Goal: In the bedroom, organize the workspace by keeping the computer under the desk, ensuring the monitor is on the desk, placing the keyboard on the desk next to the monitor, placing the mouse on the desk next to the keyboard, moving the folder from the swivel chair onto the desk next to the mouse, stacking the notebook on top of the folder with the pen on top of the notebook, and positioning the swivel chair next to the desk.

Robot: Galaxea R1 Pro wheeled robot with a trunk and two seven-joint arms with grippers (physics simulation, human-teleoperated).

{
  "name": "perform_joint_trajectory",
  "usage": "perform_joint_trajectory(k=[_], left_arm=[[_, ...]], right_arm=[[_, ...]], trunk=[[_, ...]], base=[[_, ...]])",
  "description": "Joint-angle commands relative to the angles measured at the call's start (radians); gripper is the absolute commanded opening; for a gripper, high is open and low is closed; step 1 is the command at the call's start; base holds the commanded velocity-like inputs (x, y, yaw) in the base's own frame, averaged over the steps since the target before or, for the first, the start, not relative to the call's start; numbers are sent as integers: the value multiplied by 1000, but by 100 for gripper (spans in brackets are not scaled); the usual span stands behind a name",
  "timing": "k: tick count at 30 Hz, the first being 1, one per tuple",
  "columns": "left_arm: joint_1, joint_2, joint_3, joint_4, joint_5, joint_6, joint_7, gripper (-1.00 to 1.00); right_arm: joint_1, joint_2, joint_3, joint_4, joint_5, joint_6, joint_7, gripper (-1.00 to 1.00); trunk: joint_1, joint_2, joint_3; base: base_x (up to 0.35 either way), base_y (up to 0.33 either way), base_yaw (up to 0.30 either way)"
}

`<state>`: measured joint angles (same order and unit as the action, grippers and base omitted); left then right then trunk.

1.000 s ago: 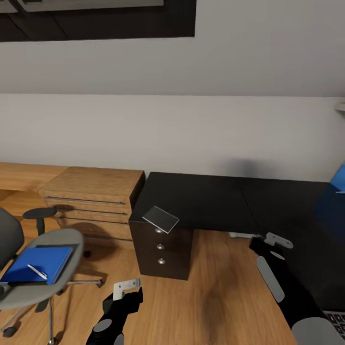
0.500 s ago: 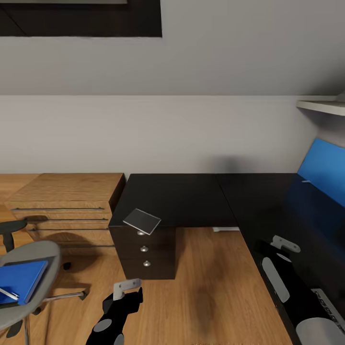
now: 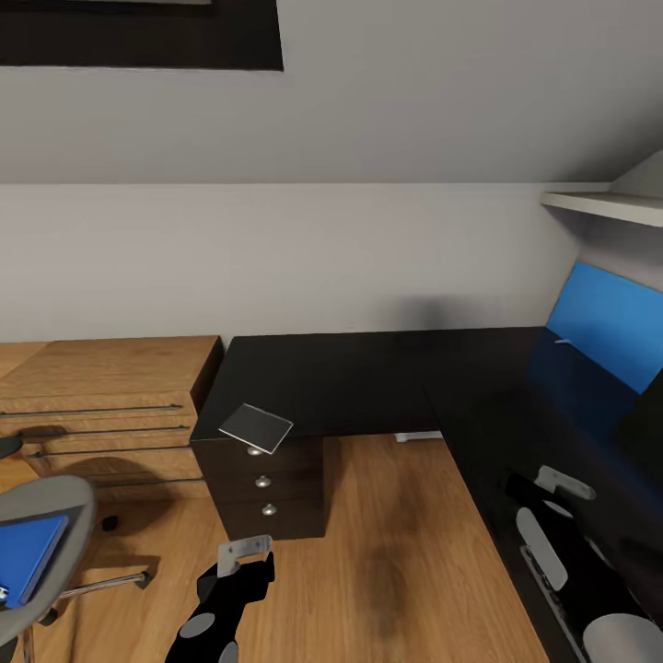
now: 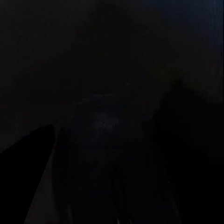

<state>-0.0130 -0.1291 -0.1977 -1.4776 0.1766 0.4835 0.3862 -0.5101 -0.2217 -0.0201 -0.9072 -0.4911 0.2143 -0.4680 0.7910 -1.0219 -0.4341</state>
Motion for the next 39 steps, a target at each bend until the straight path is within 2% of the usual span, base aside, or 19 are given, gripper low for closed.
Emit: perform_joint_trajectory(k=[1,3,7,14,39], left_arm=[[-1,0,-2,-1,11,3,10,100],[-1,0,-2,-1,11,3,10,100],[-1,0,-2,-1,11,3,10,100],[-1,0,-2,-1,10,3,9,100],[-1,0,-2,-1,11,3,10,100]], right_arm=[[-1,-10,1,18,-5,-11,-5,-100],[-2,-33,2,50,-4,-52,-4,-100],[-6,-42,2,112,-4,-69,1,-100],[-26,-60,2,187,-6,-70,71,-100],[-30,-62,2,194,-6,-70,74,-100]], trunk=[[0,-1,-1],[0,-1,-1],[0,-1,-1],[0,-1,-1],[0,-1,-1]], base=[[0,0,-1],[0,0,0],[0,0,0],[0,0,0],[35,0,0]])
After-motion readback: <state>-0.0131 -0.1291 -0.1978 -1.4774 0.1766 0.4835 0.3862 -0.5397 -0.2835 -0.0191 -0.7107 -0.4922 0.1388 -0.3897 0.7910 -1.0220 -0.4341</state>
